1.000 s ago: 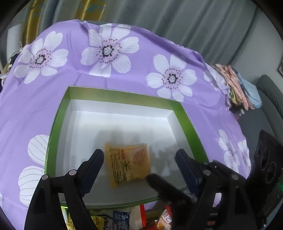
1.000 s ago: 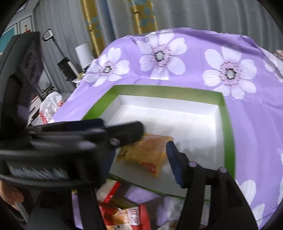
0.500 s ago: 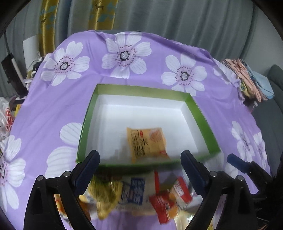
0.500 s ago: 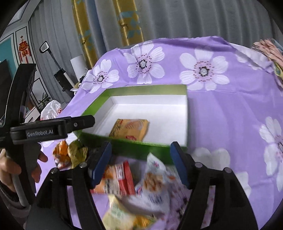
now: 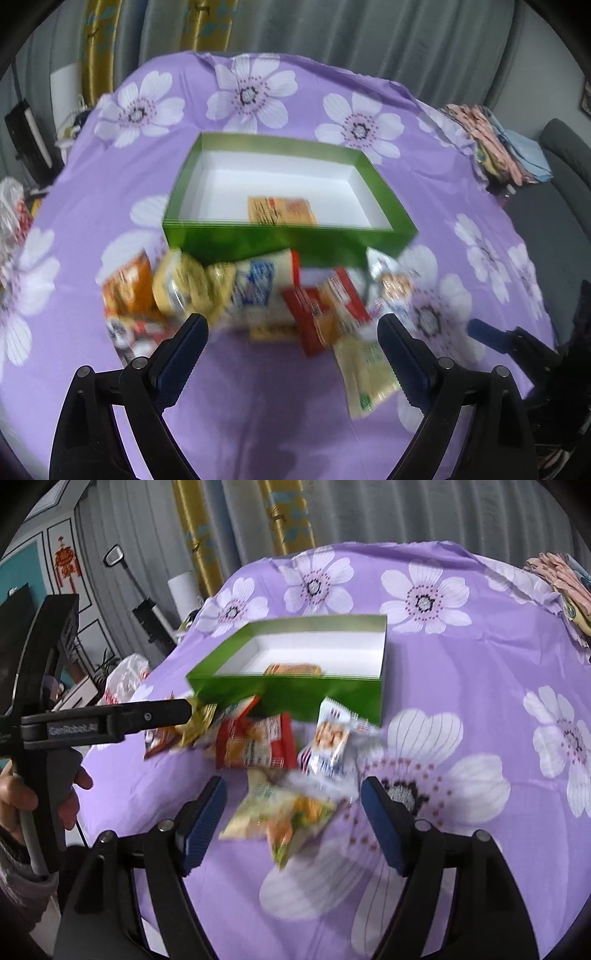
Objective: Organize snacks
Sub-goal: 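Move the left gripper back to the pale green corn snack bag, then close the left gripper on the pale green corn snack bag and lift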
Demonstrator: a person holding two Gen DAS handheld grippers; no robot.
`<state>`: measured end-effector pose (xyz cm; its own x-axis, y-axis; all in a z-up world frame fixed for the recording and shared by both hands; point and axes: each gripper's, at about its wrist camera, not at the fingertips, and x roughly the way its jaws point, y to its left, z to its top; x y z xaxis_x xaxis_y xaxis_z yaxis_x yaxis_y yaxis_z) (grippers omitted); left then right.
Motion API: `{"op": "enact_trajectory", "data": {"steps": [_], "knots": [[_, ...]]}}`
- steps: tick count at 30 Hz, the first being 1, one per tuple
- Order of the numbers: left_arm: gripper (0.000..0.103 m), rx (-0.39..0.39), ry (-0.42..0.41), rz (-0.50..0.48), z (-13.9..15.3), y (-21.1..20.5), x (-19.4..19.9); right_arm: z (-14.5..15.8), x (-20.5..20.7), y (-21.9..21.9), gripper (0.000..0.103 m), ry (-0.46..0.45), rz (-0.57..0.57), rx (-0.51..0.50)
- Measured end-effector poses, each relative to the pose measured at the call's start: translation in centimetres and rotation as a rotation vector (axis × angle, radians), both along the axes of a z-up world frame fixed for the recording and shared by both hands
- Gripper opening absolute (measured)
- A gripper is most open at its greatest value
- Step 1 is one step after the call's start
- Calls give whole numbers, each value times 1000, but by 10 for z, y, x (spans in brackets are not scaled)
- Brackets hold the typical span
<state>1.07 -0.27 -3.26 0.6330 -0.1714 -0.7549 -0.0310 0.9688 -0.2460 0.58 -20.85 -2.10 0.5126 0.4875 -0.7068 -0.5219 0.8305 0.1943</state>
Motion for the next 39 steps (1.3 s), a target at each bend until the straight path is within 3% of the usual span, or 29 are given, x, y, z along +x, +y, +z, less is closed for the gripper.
{"op": "enact_trajectory", "data": {"steps": [3,11,26,29,39], "knots": [[93,-46,34,-18,-14,-5,-9,-12,-6,2,76,32,22,-23],[93,-83,100,-57,-47,-21,-13,-40,-13,15,76,73,60,-76],[93,-159,106,-240,-63,-61,18,-52,5,27,73,97,98,-82],[93,-192,114,-247,-66,-60,21,-53,7,28,66,100,111,-67],[69,-209,116,-259,-69,-57,27,-55,13,38,39,103,132,-74]]}}
